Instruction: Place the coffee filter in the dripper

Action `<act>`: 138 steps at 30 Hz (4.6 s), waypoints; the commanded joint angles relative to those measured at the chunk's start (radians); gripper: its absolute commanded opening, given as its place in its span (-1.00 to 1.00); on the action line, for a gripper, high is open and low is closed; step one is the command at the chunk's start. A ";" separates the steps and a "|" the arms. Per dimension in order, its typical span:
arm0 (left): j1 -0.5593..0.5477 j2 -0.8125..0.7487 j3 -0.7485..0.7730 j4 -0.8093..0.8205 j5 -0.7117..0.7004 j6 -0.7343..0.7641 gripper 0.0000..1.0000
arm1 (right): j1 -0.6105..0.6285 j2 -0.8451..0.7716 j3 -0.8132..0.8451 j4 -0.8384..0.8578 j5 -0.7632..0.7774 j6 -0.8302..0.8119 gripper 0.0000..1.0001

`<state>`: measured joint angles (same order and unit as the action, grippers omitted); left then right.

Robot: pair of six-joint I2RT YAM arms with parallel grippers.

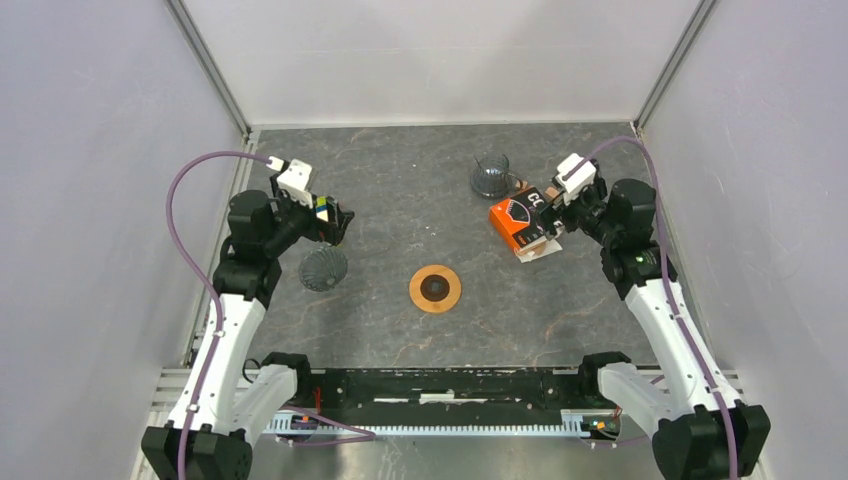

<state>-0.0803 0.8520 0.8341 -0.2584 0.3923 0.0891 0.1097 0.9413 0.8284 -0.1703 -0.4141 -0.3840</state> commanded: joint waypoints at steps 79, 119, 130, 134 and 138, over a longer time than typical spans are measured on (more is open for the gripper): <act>0.001 0.121 0.017 0.019 0.095 0.045 0.99 | 0.119 0.932 0.519 -0.083 -0.135 -0.171 -1.00; 0.001 0.138 0.090 -0.025 0.058 0.019 0.99 | 0.464 0.439 -0.047 0.111 0.218 -0.167 -1.00; 0.000 0.130 0.095 -0.027 0.054 0.037 0.99 | 0.447 0.406 -0.101 0.040 0.169 -0.225 -1.00; 0.000 0.130 0.099 -0.033 0.053 0.037 0.99 | 0.455 0.388 -0.124 0.013 0.131 -0.233 -1.00; 0.000 0.134 0.099 -0.032 0.044 0.040 0.99 | 0.489 0.369 -0.141 0.014 0.102 -0.220 -1.00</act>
<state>-0.0803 0.9920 0.8886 -0.3054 0.4469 0.1356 0.5594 1.3411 0.7071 -0.1360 -0.2348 -0.5999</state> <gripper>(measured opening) 0.994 0.252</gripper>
